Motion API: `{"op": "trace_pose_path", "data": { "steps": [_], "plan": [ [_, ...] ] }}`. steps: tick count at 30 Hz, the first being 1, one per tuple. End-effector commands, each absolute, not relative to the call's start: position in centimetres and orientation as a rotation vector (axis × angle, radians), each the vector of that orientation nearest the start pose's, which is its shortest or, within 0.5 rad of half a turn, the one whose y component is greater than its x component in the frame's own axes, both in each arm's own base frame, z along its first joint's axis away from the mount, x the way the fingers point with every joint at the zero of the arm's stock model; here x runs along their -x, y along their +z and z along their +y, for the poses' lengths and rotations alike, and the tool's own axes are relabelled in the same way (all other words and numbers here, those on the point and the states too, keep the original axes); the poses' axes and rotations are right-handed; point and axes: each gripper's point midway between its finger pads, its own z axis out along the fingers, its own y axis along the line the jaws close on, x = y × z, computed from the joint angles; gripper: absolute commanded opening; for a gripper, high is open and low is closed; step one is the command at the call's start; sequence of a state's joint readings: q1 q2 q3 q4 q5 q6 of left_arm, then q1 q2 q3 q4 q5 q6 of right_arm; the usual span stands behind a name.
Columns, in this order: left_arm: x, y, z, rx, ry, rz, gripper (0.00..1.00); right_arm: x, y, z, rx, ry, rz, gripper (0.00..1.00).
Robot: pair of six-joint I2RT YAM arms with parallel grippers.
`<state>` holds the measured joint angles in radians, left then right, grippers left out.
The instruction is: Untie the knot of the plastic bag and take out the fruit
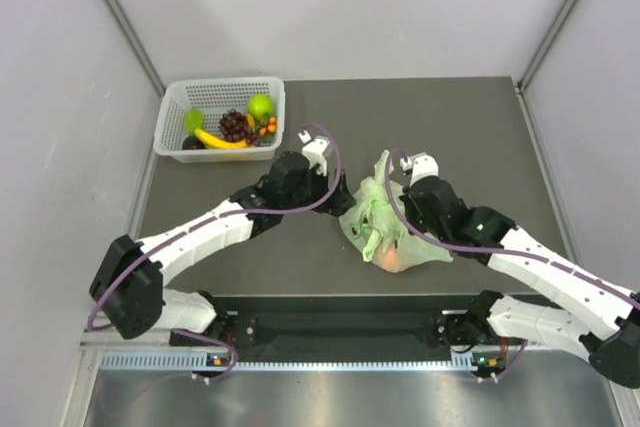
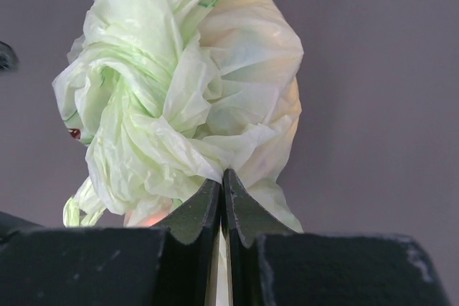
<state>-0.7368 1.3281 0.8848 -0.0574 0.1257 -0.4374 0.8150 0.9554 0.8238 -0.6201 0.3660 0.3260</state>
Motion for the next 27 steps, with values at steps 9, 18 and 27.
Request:
{"op": "trace_pose_path", "data": {
  "steps": [9,18,27],
  "plan": [
    [-28.5,21.3,-36.2,-0.493,-0.967,1.979,0.95,-22.2,16.7,18.3,0.466,0.266,2.202,0.02],
    [-30.4,17.7,-37.2,-0.464,-0.841,2.073,0.84,-22.1,16.8,18.6,0.483,0.274,2.195,0.00],
    [-30.4,18.3,-34.8,-0.409,-0.750,2.051,0.00,-22.6,16.7,17.4,0.385,0.211,2.205,0.00]
  ]
}}
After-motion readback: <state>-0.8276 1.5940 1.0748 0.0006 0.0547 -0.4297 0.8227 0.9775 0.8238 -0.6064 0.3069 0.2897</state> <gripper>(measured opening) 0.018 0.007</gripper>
